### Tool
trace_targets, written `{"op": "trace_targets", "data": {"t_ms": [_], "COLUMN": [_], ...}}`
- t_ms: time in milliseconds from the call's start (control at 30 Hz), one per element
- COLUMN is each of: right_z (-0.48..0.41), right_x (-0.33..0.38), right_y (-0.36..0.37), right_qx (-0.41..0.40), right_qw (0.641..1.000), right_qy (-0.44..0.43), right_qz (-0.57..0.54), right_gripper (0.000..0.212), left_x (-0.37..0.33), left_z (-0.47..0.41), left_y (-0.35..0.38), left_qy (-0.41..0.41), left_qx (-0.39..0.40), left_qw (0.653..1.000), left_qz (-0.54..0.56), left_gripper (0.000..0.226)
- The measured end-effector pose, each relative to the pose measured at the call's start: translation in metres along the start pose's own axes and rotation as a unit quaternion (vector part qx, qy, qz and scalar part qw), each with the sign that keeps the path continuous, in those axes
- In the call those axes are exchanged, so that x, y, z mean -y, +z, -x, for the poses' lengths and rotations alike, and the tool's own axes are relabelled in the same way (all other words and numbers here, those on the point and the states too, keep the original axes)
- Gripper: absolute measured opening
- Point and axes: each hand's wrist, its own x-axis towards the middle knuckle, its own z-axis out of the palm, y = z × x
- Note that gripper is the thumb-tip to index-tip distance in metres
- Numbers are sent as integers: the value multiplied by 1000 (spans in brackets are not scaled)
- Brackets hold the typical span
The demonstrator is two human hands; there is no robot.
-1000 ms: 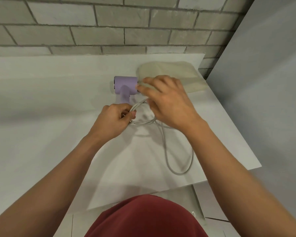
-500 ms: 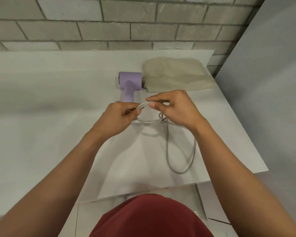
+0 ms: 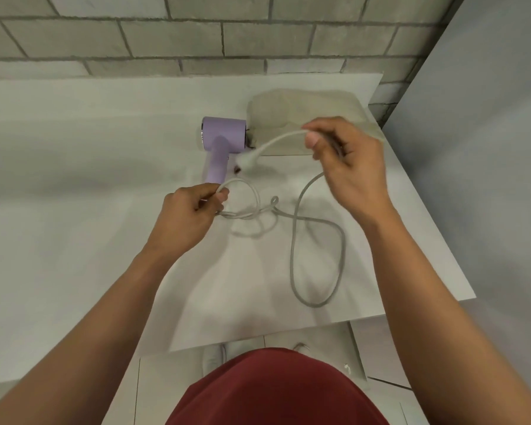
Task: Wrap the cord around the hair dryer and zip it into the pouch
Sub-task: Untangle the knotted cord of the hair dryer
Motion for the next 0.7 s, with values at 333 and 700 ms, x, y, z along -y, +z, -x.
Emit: {"op": "trace_targets", "data": {"t_ms": [333,700], "right_z": [1,41], "right_x": [-71,-152], "right_y": [-49,-70], "right_qx": [-50,-1], "right_qw": [988,967], "right_qy": [113,255], "right_qz": [90,11], "right_gripper": [14,12], "left_x": [4,-5], "left_z": [-1,-4], "left_y": [3,3], "left_qy": [-8,20], "left_qx": [4,16], "left_qw": [996,995], "left_qz": [94,98], "left_gripper": [17,31]}}
